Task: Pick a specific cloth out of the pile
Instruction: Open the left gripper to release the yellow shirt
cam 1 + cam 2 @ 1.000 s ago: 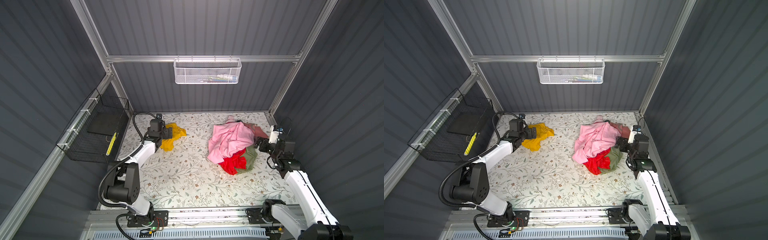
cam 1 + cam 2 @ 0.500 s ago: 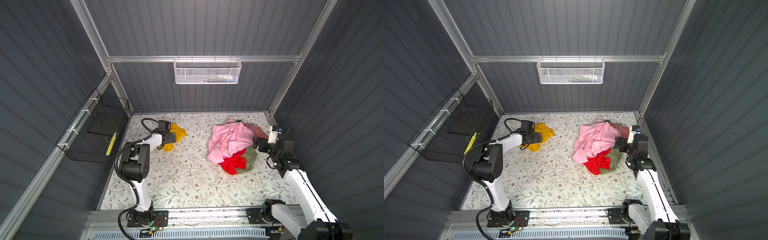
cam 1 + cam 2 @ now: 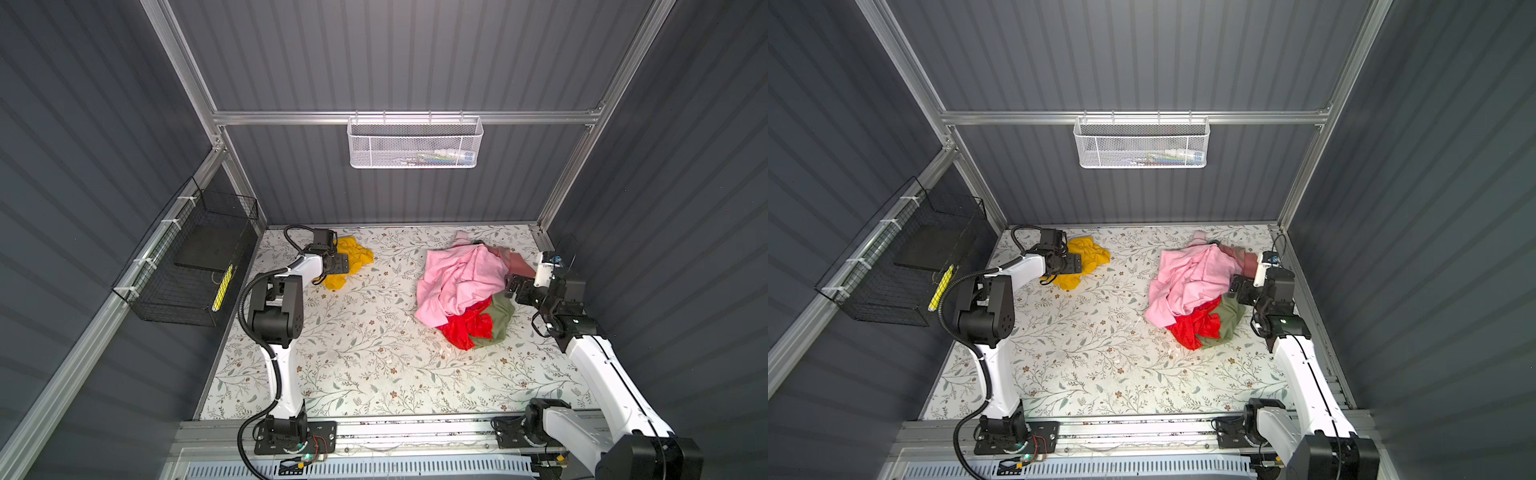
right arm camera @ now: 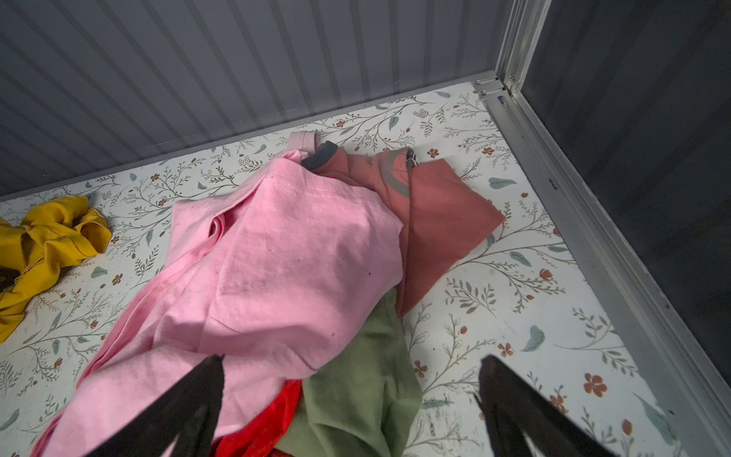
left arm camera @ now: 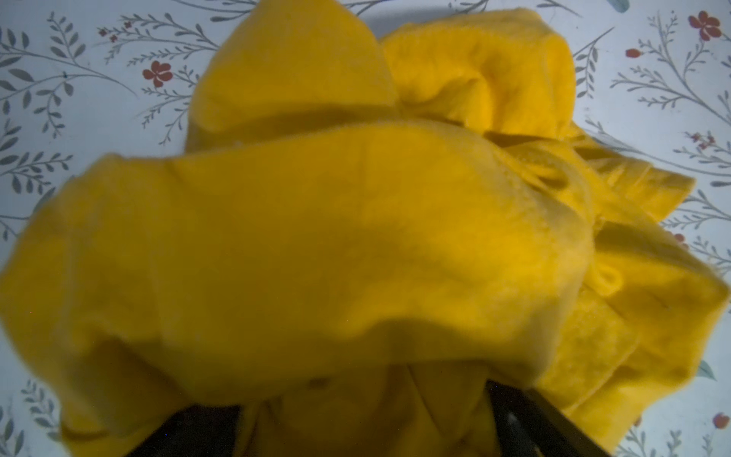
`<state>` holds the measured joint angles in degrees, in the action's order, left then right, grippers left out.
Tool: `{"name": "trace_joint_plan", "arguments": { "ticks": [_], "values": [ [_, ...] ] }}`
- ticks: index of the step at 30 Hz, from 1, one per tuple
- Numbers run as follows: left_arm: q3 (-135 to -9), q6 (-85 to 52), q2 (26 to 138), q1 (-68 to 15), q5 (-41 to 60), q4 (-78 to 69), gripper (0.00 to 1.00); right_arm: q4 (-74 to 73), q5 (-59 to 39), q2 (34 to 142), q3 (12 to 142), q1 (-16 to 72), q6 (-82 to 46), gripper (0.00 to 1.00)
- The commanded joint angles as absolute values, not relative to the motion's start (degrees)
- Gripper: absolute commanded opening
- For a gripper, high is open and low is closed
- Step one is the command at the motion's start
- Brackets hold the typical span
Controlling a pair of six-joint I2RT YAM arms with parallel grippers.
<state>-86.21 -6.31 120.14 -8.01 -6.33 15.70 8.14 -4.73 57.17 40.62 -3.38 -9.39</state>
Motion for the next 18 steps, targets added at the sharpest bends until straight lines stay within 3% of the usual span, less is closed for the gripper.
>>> {"name": "trace_joint_plan", "arguments": {
  "ticks": [1, 11, 18],
  "values": [
    [-87.30, -2.61, 121.66, -7.56, -4.69, 20.04, 0.95, 7.48, -4.75, 57.78, 41.57, -3.24, -9.43, 0.99],
    [-83.88, -4.99, 114.50, -7.64, -5.72, 18.06, 1.00, 5.10, -4.53, 59.26, 41.27, -3.25, -8.57, 0.99],
    [-75.27, -7.16, 101.69, -7.81, -7.36, 14.04, 1.00, -3.64, -1.70, 57.69, 36.23, -3.19, -7.58, 0.99]
  ]
}}
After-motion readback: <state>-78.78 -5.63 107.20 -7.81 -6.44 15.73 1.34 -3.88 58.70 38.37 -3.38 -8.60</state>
